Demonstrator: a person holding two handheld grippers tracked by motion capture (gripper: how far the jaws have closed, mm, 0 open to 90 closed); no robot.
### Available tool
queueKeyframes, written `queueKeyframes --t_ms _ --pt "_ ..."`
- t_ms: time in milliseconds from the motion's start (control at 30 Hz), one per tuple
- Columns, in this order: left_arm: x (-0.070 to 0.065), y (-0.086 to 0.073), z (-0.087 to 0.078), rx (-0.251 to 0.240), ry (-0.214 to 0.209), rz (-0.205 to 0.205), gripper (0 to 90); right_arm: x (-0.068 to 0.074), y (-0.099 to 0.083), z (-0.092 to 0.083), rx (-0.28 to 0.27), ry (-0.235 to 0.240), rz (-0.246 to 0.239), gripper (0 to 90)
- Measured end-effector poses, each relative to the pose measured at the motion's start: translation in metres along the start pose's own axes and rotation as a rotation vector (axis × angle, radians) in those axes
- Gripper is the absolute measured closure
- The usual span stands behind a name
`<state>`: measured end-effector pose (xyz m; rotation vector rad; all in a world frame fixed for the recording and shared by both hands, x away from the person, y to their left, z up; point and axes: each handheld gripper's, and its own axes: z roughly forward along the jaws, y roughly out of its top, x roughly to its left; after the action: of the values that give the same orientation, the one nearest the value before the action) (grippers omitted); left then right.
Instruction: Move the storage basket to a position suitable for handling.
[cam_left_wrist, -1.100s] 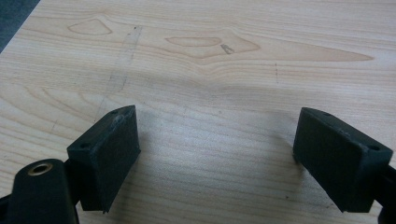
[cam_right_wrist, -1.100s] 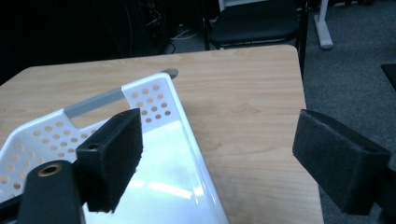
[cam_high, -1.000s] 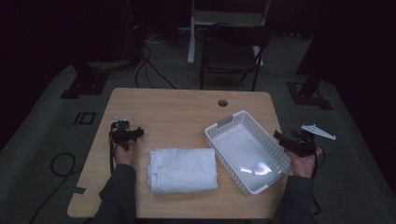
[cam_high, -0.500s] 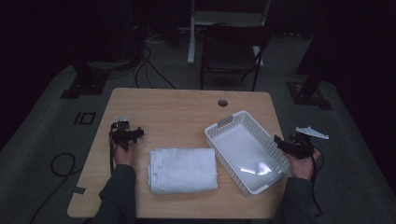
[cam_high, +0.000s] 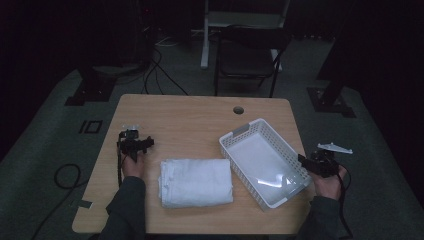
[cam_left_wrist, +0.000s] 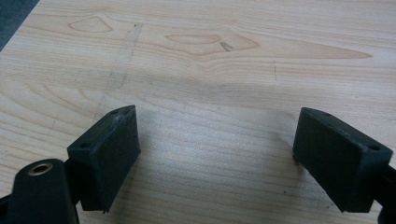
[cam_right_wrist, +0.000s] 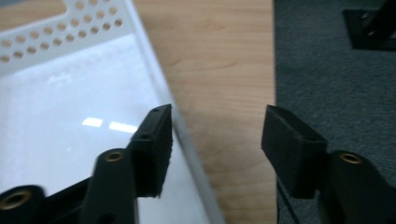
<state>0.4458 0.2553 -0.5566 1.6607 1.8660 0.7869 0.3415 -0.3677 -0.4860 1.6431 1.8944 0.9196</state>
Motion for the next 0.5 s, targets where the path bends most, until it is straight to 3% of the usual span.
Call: queueKeyframes --t_ms 300,400,500 --pt "0.0 0.0 0.0 0.0 0.0 0.0 14.2 0.006 0.001 0.008 0.02 0.022 -0.044 58.9" --pt "0.0 0.0 0.0 0.0 0.0 0.0 14.2 0.006 0.003 0.012 0.022 0.032 -0.054 69.8" --pt "0.0 0.0 0.0 0.0 0.0 0.0 14.1 0.006 0.005 0.015 0.029 0.034 -0.06 69.6"
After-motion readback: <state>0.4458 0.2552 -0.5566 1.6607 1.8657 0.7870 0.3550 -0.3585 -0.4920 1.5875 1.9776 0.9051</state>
